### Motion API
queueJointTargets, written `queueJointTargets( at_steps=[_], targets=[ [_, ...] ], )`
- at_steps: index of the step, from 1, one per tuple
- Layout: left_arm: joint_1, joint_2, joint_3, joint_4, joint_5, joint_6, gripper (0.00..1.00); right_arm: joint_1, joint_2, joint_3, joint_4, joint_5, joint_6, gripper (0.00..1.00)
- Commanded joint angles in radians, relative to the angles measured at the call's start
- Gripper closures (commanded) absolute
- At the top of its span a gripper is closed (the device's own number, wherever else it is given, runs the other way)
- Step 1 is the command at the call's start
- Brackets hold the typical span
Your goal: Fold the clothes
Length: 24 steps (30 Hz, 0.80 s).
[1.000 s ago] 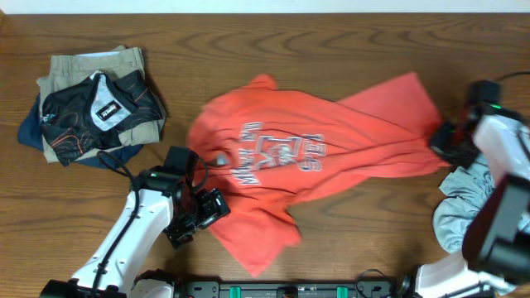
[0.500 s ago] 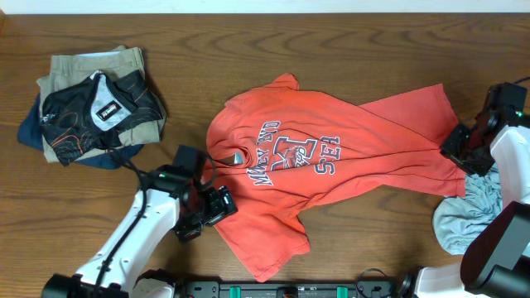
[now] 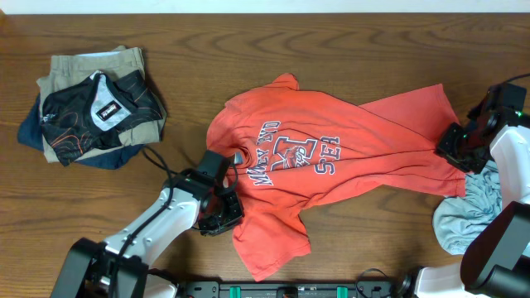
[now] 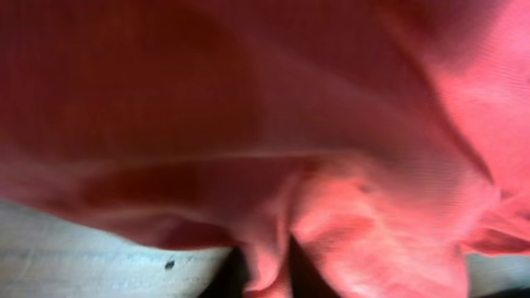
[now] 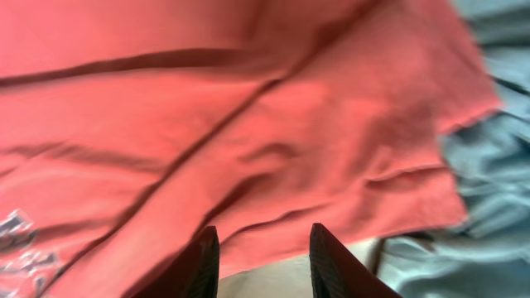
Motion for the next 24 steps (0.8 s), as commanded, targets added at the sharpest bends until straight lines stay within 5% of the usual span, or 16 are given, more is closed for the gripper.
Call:
queueJointTargets(
  at_steps=[1, 9, 15, 24],
  targets=[
    [0.028, 0.002, 0.014, -0.027, -0.002, 0.068, 0.94, 0.040, 0.002, 0.003, 0.010, -0.124, -0.106, 0.66],
    [0.292, -0.092, 0.253, -0.379, -0.002, 0.311, 0.94, 0.207, 0.008, 0.003, 0.029, -0.294, -0.339, 0.87],
    [0.427, -0.175, 0.375, -0.482, -0.001, 0.327, 0.94, 0.408, 0.037, 0.003, 0.048, -0.284, -0.412, 0.89],
    [0.431, -0.192, 0.369, -0.567, -0.002, 0.327, 0.94, 0.665, 0.197, 0.003, 0.093, -0.284, -0.454, 0.91]
  ],
)
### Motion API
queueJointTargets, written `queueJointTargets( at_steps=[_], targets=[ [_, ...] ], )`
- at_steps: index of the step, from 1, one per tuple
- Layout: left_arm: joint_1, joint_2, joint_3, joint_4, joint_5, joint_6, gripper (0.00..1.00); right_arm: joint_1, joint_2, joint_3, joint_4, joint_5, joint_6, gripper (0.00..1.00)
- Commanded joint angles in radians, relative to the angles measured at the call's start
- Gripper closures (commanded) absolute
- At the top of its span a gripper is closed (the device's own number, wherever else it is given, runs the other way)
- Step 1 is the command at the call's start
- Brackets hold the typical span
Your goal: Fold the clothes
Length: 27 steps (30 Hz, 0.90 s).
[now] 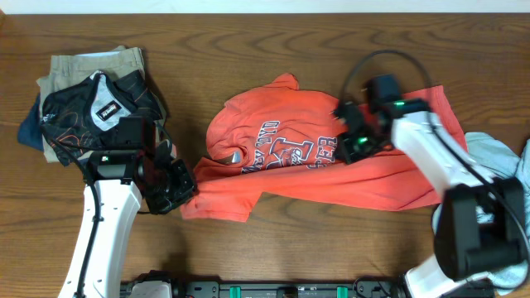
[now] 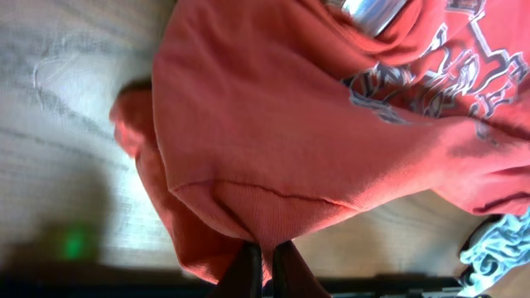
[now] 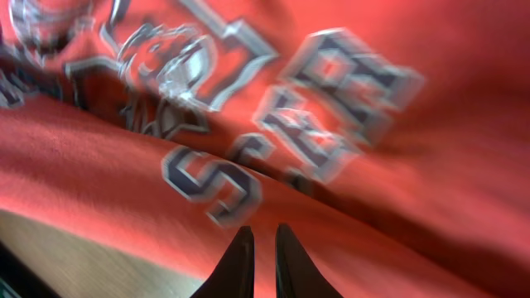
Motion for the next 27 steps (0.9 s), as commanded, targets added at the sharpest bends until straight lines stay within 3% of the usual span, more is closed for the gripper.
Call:
queueJointTargets(
  at_steps=[1, 11, 15, 21, 24, 27],
  targets=[
    [0.004, 0.000, 0.001, -0.023, -0.005, 0.017, 0.94, 0.067, 0.071, 0.003, 0.025, -0.014, -0.031, 0.91],
    [0.004, 0.000, -0.050, -0.051, -0.006, 0.016, 0.94, 0.152, 0.241, 0.003, 0.214, 0.044, 0.055, 0.87],
    [0.004, 0.000, -0.085, 0.054, -0.006, 0.016, 0.94, 0.151, 0.280, 0.003, 0.359, 0.090, 0.125, 0.81],
    [0.004, 0.002, -0.122, 0.295, -0.006, 0.016, 0.94, 0.134, 0.305, 0.007, 0.637, 0.172, 0.284, 0.79],
    [0.004, 0.014, -0.129, 0.385, -0.009, 0.016, 0.94, 0.120, 0.307, 0.045, 0.717, 0.205, 0.310, 0.68],
    [0.004, 0.037, -0.129, 0.434, -0.009, 0.016, 0.94, 0.097, 0.307, 0.147, 0.640, 0.237, 0.309, 0.54]
  ],
)
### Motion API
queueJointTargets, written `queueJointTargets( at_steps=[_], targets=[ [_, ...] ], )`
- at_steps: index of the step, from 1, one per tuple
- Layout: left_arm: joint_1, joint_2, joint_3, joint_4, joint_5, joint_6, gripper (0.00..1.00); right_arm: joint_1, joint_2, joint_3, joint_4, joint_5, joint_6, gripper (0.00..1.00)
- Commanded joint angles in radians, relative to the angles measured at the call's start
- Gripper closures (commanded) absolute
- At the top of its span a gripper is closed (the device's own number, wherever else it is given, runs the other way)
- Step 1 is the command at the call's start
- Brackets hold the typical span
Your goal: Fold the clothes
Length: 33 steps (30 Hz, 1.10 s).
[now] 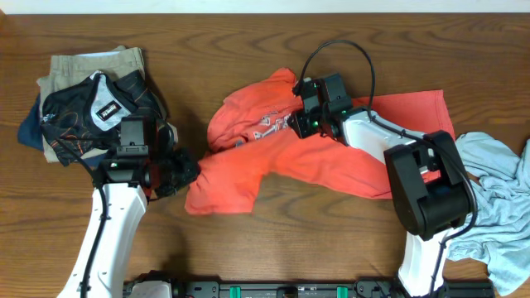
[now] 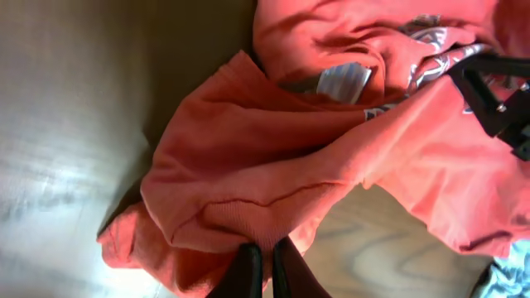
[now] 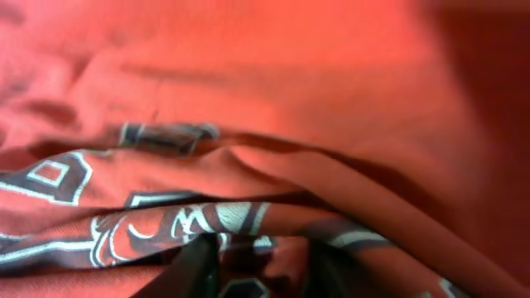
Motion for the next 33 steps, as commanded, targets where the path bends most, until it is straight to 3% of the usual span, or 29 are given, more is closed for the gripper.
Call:
queueJointTargets(
  at_steps=[1, 4, 6, 10, 13, 20, 26, 33],
  targets=[
    [0.004, 0.029, -0.012, 0.019, -0.008, 0.013, 0.94, -0.045, 0.027, 0.114, -0.100, 0.127, 0.039, 0.48],
    [0.004, 0.045, -0.012, 0.015, -0.008, 0.013, 0.94, -0.085, 0.022, 0.240, -0.318, 0.133, 0.036, 0.28],
    [0.004, 0.055, -0.012, 0.007, -0.008, 0.013, 0.94, -0.124, 0.016, 0.319, -0.490, 0.133, 0.037, 0.27],
    [0.004, 0.063, -0.012, -0.012, -0.008, 0.013, 0.94, -0.224, 0.002, 0.400, -0.713, 0.183, 0.093, 0.35],
    [0.004, 0.063, -0.012, -0.015, -0.008, 0.013, 0.94, -0.309, -0.005, 0.401, -0.776, 0.223, 0.107, 0.37],
    [0.004, 0.063, -0.012, -0.023, -0.008, 0.013, 0.94, -0.474, -0.005, 0.375, -0.942, 0.238, 0.095, 0.61],
    [0.004, 0.063, -0.012, -0.023, -0.008, 0.013, 0.94, -0.536, -0.005, 0.277, -0.909, 0.238, 0.079, 0.64],
    [0.004, 0.063, -0.012, -0.022, -0.008, 0.013, 0.94, -0.534, -0.005, 0.116, -0.658, 0.224, 0.081, 0.66]
  ],
)
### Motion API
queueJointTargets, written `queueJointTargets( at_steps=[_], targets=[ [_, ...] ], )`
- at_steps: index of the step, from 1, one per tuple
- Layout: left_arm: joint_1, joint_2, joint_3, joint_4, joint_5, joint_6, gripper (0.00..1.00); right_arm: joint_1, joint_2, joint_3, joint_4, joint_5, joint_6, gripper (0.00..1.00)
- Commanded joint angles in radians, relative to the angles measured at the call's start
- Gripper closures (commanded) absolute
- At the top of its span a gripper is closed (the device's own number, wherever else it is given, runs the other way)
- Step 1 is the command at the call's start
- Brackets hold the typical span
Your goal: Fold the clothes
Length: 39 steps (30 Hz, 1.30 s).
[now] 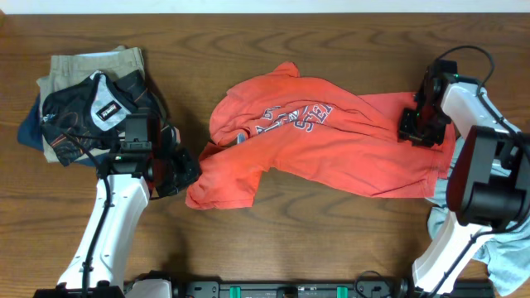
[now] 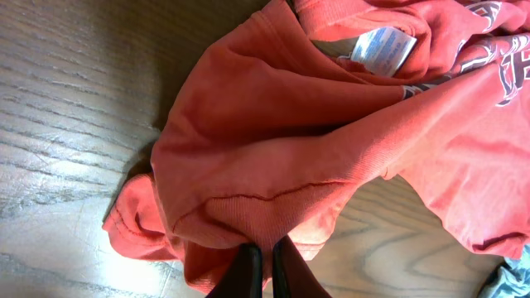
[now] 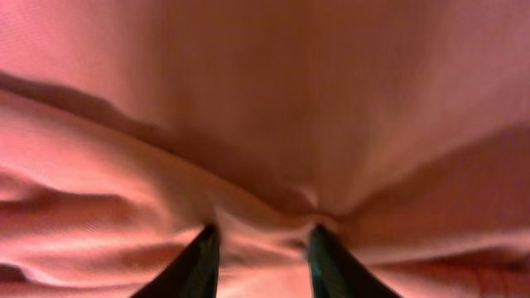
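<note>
An orange T-shirt with a grey-and-white print lies rumpled across the middle of the table. My left gripper is at its left end, shut on a fold of the sleeve; in the left wrist view the left gripper has cloth pinched between its fingers, and the white neck label shows. My right gripper rests on the shirt's right part. In the right wrist view the right gripper stands open, its fingers pressed into the orange cloth.
A pile of clothes, khaki, black and blue, sits at the back left. A light blue garment lies at the right edge, partly under my right arm. Bare wooden table runs along the front.
My right gripper was at the shirt's middle by the print; now it is at the shirt's right part. The printed front now lies spread out further. The left gripper has hardly moved.
First the shirt lay spread, the left gripper at its front sleeve, the right open at its right edge. Then the left held the sleeve further left and the right was shut at the print. Later the shirt was bunched; now it lies wider again.
</note>
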Motion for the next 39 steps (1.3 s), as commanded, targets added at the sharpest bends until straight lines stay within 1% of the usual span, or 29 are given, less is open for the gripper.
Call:
queueJointTargets(
  at_steps=[1, 3, 7, 11, 13, 16, 18, 20, 22, 23, 27, 30, 31, 33, 34, 37, 39],
  targets=[
    [0.004, 0.005, -0.010, -0.003, -0.008, 0.013, 0.94, 0.005, -0.008, -0.081, 0.122, -0.016, -0.007, 0.68],
    [0.004, 0.004, -0.010, -0.003, -0.008, 0.013, 0.94, 0.013, -0.008, -0.118, 0.219, -0.031, -0.006, 0.68],
    [0.004, 0.005, -0.010, -0.003, -0.008, 0.013, 0.94, 0.035, -0.007, -0.184, 0.472, -0.093, 0.005, 0.68],
    [0.004, 0.004, -0.010, 0.000, -0.008, 0.013, 0.94, 0.065, -0.007, -0.212, 0.695, -0.103, 0.082, 0.67],
    [0.004, 0.004, -0.010, 0.002, -0.008, 0.013, 0.94, 0.085, -0.007, -0.211, 0.780, -0.113, 0.090, 0.67],
    [0.004, 0.004, -0.010, 0.005, -0.008, 0.013, 0.94, 0.102, -0.008, -0.192, 0.831, -0.150, 0.078, 0.58],
    [0.004, 0.004, -0.010, 0.005, -0.008, 0.013, 0.94, 0.101, -0.018, -0.163, 0.795, -0.167, 0.053, 0.55],
    [0.004, 0.004, -0.010, 0.005, -0.008, 0.013, 0.94, 0.090, -0.048, -0.134, 0.717, -0.164, 0.032, 0.51],
    [0.004, 0.004, -0.010, 0.005, -0.008, 0.013, 0.94, 0.071, -0.095, -0.114, 0.633, -0.157, 0.017, 0.40],
    [0.004, 0.004, -0.010, 0.005, -0.008, 0.013, 0.94, 0.057, -0.129, -0.109, 0.581, -0.141, 0.018, 0.38],
    [0.004, 0.004, -0.010, 0.005, -0.008, 0.013, 0.94, 0.002, -0.271, -0.108, 0.359, -0.078, 0.032, 0.36],
    [0.004, 0.004, -0.010, 0.005, -0.008, 0.013, 0.94, -0.035, -0.347, -0.108, 0.181, -0.036, 0.045, 0.36],
    [0.004, 0.005, -0.010, 0.005, -0.008, 0.013, 0.94, -0.044, -0.359, -0.108, 0.124, -0.027, 0.045, 0.38],
    [0.004, 0.004, -0.010, 0.005, -0.008, 0.013, 0.94, -0.058, -0.363, -0.108, 0.032, 0.010, 0.052, 0.45],
    [0.004, 0.004, -0.010, 0.005, -0.008, 0.013, 0.94, -0.062, -0.360, -0.119, -0.011, 0.062, 0.093, 0.45],
    [0.004, 0.005, -0.010, 0.004, -0.008, 0.013, 0.94, -0.061, -0.360, -0.170, -0.005, 0.108, 0.151, 0.44],
    [0.004, 0.005, -0.010, 0.004, -0.008, 0.013, 0.94, -0.058, -0.358, -0.220, 0.041, 0.043, 0.158, 0.45]
  ],
)
